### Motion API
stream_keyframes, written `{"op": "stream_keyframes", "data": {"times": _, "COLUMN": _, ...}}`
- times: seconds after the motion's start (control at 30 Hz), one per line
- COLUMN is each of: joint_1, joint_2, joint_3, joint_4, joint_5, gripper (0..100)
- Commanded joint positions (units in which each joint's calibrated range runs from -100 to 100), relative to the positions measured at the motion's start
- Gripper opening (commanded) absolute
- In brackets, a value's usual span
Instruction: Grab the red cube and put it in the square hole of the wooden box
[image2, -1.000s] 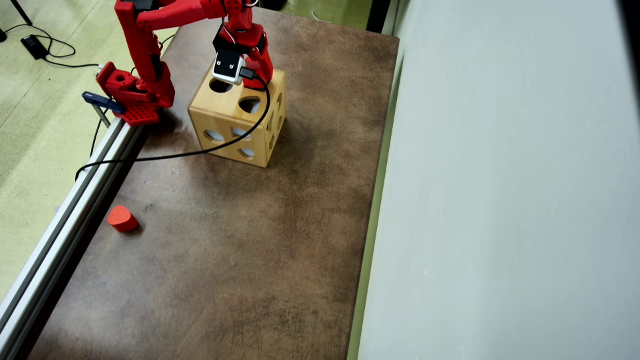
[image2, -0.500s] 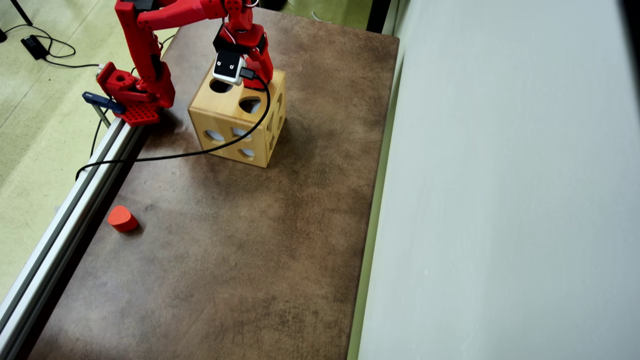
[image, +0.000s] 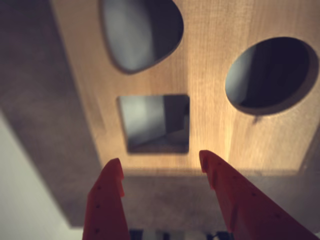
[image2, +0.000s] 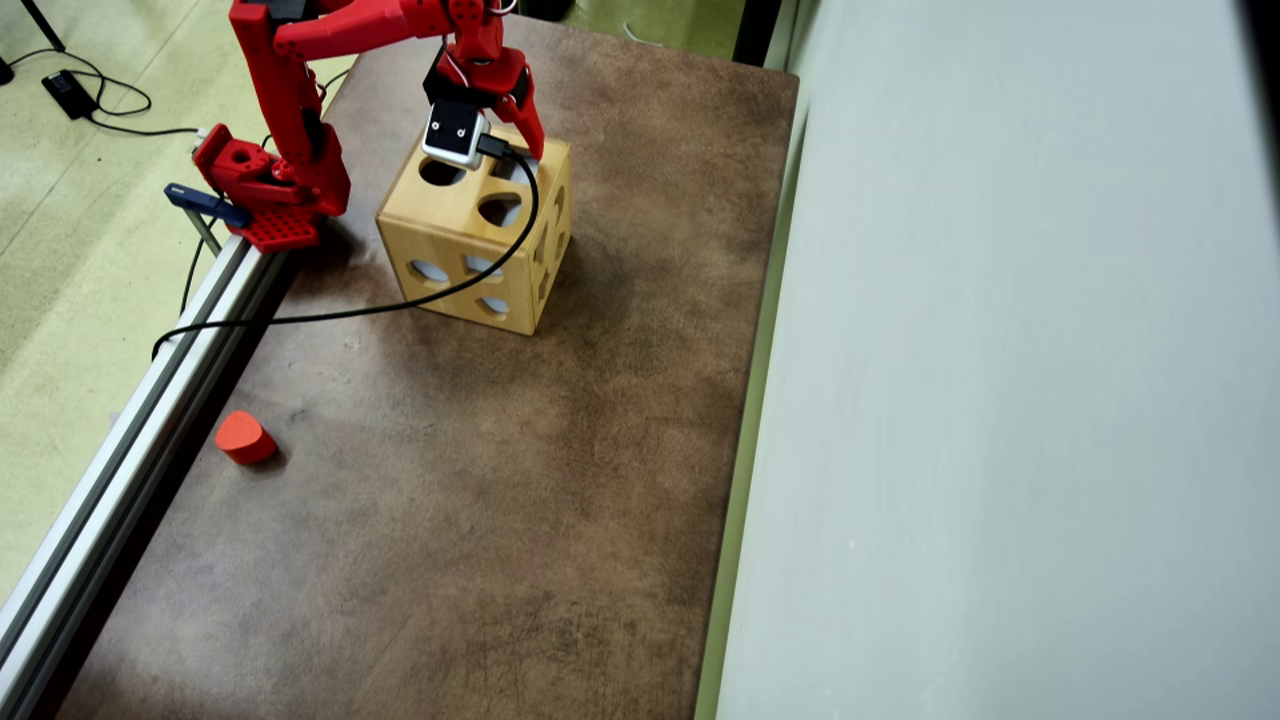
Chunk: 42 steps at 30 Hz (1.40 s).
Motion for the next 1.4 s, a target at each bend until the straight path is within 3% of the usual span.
{"op": "stream_keyframes", "data": {"times": 0.0, "joint_1": -0.76, "joint_2": -22.39, "joint_3": -0.4, "joint_4": 1.63, "joint_5": 0.29, "gripper": 25}}
{"op": "stream_keyframes", "data": {"times": 0.3, "joint_1": -2.91, "joint_2": -66.81, "joint_3": -0.05, "joint_4": 3.72, "joint_5": 0.39, "gripper": 25}}
{"op": "stream_keyframes", "data": {"times": 0.57, "joint_1": -2.09, "joint_2": -88.89, "joint_3": 12.48, "joint_4": 3.64, "joint_5": 0.39, "gripper": 25}}
{"op": "stream_keyframes", "data": {"times": 0.73, "joint_1": -0.68, "joint_2": -89.48, "joint_3": 14.0, "joint_4": 3.64, "joint_5": 0.49, "gripper": 25}}
{"op": "stream_keyframes", "data": {"times": 1.0, "joint_1": 14.25, "joint_2": -89.4, "joint_3": 14.18, "joint_4": 3.88, "joint_5": 0.49, "gripper": 25}}
{"op": "stream_keyframes", "data": {"times": 1.17, "joint_1": 17.59, "joint_2": -89.48, "joint_3": 15.79, "joint_4": 3.96, "joint_5": 0.54, "gripper": 25}}
{"op": "stream_keyframes", "data": {"times": 1.37, "joint_1": 17.59, "joint_2": -89.48, "joint_3": 22.4, "joint_4": 4.04, "joint_5": 2.15, "gripper": 14}}
